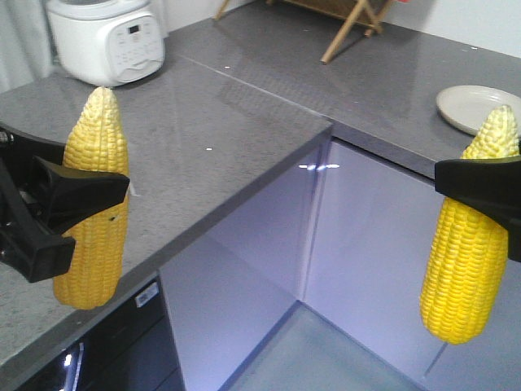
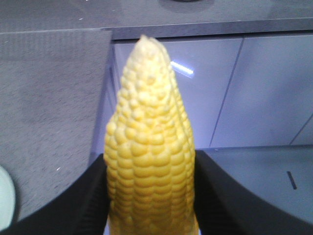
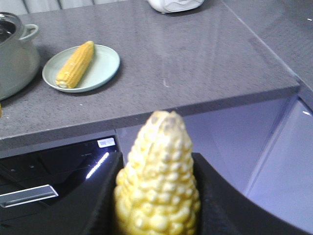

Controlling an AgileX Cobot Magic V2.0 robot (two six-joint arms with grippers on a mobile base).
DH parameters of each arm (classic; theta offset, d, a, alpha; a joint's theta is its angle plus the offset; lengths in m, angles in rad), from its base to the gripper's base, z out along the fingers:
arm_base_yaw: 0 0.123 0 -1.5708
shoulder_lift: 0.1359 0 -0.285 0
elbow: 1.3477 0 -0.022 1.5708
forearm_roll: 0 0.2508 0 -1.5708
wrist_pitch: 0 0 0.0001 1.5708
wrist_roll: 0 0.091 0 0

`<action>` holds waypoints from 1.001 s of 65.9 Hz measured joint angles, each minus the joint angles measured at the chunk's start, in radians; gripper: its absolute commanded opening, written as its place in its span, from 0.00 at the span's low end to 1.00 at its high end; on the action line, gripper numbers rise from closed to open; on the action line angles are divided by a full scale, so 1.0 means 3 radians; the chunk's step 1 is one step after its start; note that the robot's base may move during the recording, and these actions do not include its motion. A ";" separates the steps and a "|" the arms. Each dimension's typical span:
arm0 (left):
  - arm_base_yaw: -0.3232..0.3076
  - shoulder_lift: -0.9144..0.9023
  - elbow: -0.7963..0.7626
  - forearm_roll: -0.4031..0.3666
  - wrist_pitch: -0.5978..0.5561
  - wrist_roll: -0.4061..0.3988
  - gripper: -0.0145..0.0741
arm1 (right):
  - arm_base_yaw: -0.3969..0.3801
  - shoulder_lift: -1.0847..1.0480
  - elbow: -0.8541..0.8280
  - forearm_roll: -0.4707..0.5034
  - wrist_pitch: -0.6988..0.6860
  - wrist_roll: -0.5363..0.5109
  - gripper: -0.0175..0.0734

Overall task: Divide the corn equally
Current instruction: 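Turn the base toward the other counter holding both cobs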

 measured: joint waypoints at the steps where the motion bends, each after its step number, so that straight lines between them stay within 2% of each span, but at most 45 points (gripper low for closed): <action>1: 0.0000 0.0000 0.0000 0.0000 0.0000 0.0000 0.45 | 0.0000 0.0000 0.0000 0.0000 0.0000 0.0000 0.38; 66: 0.0000 0.0000 0.0000 0.0000 0.0000 0.0000 0.45 | 0.0000 0.0000 0.0000 0.0000 0.0000 0.0003 0.38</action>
